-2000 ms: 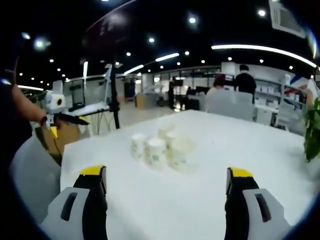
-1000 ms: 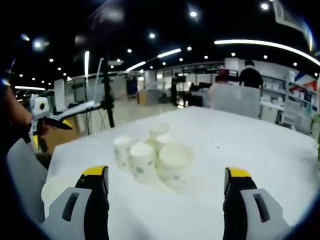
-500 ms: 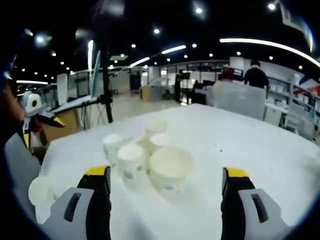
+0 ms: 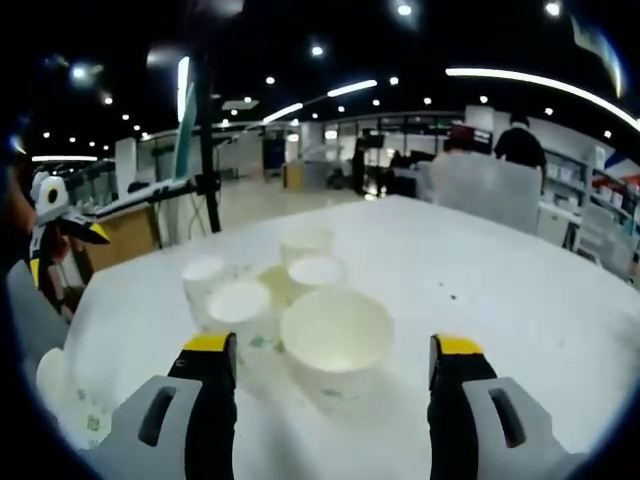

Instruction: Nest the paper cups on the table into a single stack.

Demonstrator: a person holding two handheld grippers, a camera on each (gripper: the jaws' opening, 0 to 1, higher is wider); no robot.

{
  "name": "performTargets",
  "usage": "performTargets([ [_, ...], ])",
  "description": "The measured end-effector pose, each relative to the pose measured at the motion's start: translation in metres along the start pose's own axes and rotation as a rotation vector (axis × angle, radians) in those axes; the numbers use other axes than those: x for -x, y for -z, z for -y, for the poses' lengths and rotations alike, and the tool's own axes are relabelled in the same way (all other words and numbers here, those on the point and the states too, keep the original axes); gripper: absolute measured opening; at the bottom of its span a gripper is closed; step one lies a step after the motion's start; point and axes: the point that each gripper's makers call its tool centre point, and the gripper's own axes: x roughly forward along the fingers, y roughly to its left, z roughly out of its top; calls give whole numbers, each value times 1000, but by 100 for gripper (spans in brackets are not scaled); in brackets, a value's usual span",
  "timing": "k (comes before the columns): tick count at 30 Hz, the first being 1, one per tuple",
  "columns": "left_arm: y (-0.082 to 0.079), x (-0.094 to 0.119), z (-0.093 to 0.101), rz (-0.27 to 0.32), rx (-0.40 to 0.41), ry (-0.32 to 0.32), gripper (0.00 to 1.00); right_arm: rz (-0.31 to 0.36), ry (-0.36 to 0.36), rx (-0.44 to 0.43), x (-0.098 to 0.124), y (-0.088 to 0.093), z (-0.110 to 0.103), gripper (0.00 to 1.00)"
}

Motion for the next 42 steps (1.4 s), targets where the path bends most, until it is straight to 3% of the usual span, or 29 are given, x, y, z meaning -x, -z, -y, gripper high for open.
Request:
performTargets([
  [7,-2,3,-1,4,9,-12,99,-22,0,-11,-10,11,4,60],
  [17,4,5,1,-14,23,-20,99,-33,-22,-9,-19,14,2,52],
  [20,4,3,0,-15,24,-20,99,-38,-26,-10,-18,15,0,42],
  [28,-1,1,-1,-6,18,-18,99,-40,-18,-7,-16,15,1,39],
  [33,4,1,-1,-22,21,-14,99,-38,-9,-11,-15,15,3,38],
  [42,3,1,1,-22,13,-5,99,-25,7,-16,-12,4,8,38],
])
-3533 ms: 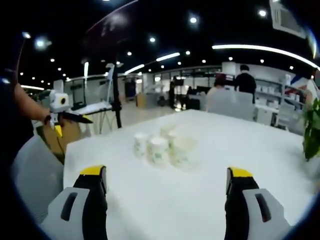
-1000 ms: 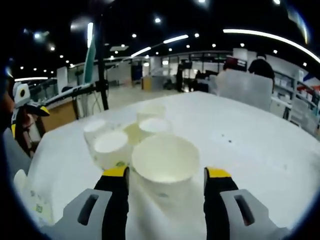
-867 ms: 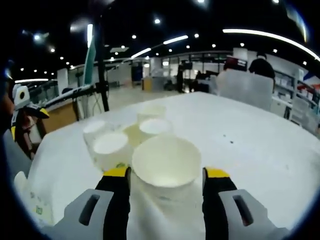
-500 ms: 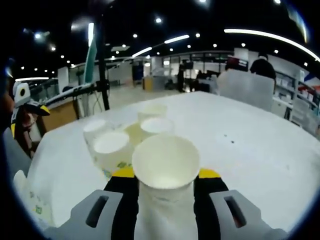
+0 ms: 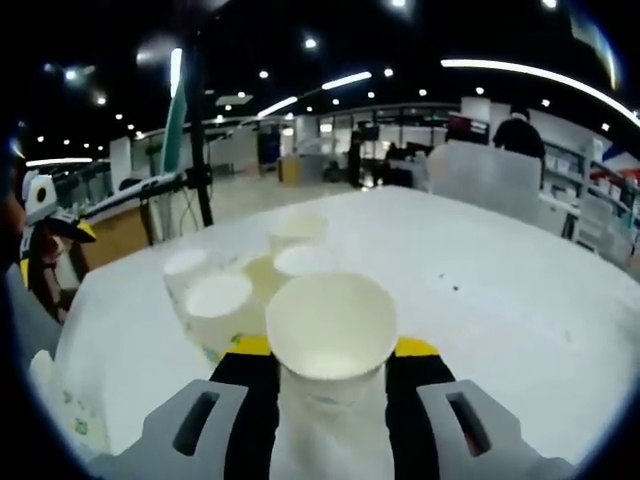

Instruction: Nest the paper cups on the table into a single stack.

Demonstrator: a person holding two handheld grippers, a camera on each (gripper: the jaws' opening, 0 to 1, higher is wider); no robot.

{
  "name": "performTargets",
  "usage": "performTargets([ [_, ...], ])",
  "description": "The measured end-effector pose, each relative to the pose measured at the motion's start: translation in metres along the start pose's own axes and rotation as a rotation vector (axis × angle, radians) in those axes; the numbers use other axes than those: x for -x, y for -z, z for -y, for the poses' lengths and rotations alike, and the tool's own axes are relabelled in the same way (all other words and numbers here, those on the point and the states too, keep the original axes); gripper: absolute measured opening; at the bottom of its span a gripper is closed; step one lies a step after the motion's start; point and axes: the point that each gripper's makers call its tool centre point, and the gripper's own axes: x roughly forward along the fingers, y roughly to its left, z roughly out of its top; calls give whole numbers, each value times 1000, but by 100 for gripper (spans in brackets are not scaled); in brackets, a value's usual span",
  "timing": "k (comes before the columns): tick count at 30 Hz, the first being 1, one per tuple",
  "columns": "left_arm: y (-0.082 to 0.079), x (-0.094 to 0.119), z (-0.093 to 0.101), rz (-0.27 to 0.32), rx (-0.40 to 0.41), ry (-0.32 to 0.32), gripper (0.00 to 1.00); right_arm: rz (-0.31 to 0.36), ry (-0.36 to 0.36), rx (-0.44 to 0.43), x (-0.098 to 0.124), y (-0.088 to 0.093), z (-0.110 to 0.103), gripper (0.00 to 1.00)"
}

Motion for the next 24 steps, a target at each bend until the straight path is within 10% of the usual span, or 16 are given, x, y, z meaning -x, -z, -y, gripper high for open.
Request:
performTargets([
  [24,7,-4,-2,-61,-41,11,99,3,6,18,16,-53,10,39],
])
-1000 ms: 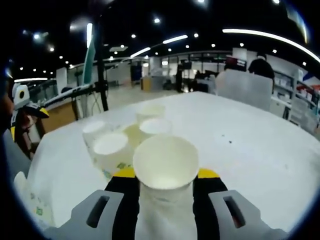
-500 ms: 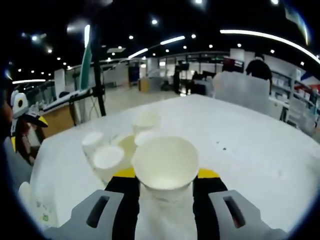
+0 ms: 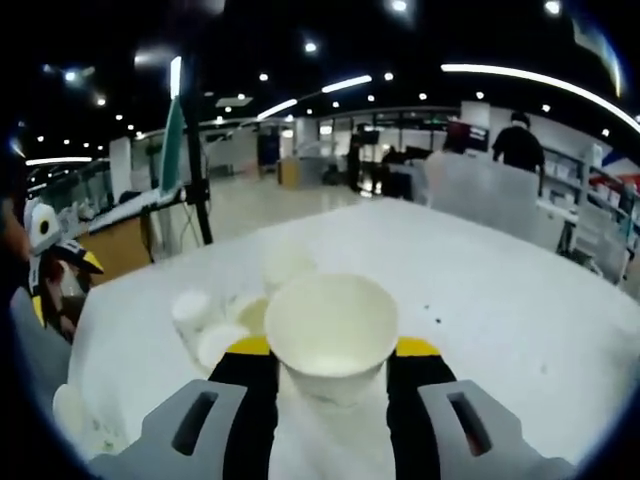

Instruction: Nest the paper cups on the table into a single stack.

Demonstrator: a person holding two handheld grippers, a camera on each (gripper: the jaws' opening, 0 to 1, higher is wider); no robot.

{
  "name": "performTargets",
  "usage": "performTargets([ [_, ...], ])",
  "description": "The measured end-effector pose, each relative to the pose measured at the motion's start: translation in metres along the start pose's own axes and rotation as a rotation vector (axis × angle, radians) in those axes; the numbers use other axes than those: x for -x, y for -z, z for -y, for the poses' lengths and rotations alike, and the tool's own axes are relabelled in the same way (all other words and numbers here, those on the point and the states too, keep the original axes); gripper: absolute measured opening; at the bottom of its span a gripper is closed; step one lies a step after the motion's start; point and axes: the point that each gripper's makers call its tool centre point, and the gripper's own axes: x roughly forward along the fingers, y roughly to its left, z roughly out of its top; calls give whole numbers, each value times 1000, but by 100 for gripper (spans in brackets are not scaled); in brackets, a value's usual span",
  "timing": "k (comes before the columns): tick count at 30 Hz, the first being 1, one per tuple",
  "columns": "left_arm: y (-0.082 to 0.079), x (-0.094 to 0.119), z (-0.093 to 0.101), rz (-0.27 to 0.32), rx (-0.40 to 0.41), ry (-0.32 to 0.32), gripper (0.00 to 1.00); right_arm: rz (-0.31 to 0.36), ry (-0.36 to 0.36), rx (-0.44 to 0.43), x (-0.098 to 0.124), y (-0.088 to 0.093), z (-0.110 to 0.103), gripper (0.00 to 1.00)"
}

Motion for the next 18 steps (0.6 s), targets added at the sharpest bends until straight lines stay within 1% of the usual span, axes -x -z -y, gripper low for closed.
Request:
performTargets([
  [4,-1,1,-1,6,8,-1,99,9,-10,-1,3,-15,0,39],
  [6,-1,1,-1,5,9,-2,99,22,-10,-27,5,-23,1,39],
  [9,-2,2,-2,2,16,-10,99,28,-11,-43,7,-31,2,39],
  [12,-4,3,-1,7,22,-12,99,23,-8,-26,8,-35,3,38],
  [14,-3,4,-1,2,41,-17,99,22,-8,-17,8,-39,4,38],
  [18,-3,6,1,5,30,-17,99,18,-7,4,9,-42,2,38],
])
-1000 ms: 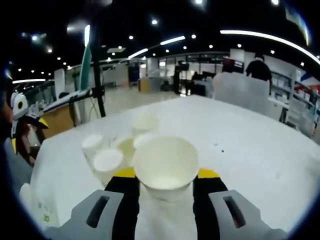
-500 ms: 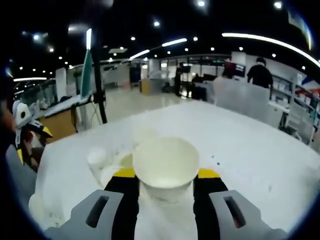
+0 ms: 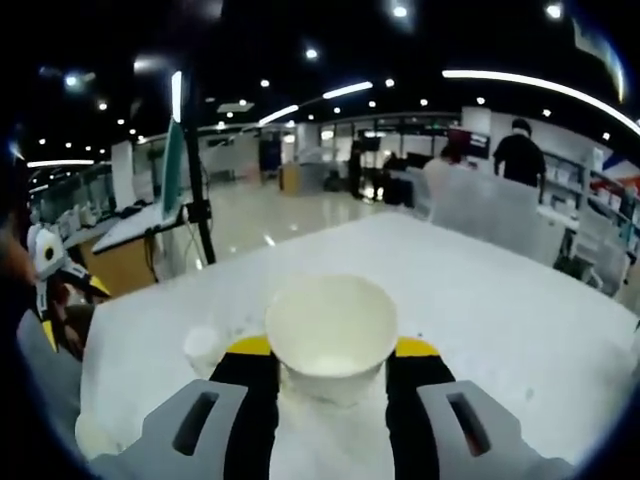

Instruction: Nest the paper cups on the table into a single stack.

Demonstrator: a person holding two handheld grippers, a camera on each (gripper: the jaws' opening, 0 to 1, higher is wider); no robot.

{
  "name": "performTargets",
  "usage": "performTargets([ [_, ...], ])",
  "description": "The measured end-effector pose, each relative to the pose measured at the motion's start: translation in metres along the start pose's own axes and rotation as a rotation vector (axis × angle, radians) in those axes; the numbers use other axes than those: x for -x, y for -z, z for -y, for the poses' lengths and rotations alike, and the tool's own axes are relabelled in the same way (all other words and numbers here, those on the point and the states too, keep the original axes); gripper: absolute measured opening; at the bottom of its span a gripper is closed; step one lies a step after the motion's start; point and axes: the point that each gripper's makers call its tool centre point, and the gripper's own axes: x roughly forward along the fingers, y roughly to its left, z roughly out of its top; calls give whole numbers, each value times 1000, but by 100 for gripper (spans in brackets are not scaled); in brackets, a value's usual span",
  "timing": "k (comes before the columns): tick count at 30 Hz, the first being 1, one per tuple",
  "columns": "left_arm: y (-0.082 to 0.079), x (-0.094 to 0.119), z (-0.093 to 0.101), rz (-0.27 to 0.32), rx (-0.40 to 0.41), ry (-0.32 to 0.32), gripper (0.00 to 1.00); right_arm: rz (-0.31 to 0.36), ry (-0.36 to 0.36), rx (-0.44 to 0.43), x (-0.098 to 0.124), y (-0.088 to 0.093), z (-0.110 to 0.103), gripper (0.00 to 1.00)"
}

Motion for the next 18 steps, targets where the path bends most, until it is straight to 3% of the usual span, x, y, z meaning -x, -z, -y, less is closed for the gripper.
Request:
performTargets([
  [18,-4,6,-3,6,-24,-7,99,-6,22,8,12,3,-9,38],
])
